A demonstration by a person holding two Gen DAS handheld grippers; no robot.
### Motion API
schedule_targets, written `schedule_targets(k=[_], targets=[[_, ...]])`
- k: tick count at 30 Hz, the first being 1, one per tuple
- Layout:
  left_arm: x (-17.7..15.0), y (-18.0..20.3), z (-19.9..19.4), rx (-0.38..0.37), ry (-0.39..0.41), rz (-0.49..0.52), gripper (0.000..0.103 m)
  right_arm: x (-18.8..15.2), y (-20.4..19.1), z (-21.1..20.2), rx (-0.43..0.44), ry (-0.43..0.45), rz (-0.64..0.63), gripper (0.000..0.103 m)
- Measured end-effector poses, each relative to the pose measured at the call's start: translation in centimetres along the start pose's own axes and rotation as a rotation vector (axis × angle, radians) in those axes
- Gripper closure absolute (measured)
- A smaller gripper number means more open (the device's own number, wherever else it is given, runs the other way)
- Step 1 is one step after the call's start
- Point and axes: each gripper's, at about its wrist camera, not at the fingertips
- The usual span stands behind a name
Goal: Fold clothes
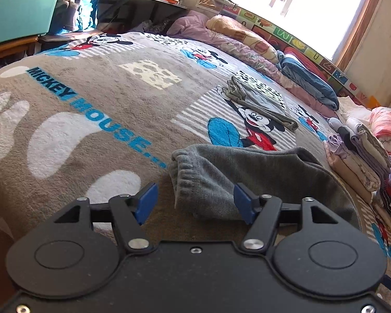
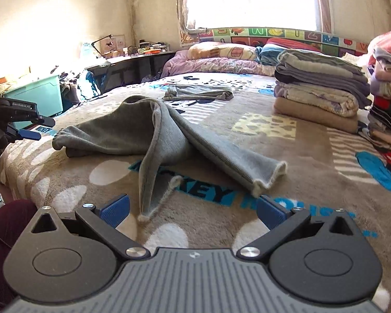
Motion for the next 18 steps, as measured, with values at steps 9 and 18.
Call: schedule_targets(k=[9, 18], targets=[[-1.4, -0.3, 1.6, -0.011, -0.06, -0.028, 0.039, 2.6, -5.2, 6.8, -0.121, -0.004, -0.181, 0.001], [-1.9, -1.1, 3.0, -0.036, -0.086, -0.056, 0.038, 4.2, 0.9, 11.0, -0.346, -0.089, -0.173, 0.001]])
Point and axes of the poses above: each gripper's, at about its wrist camera, not at the fingertips, and z roughly the way its jaws point, y to its right, x to its top, and after that the axes turned 2 degrees about -y, right-handed
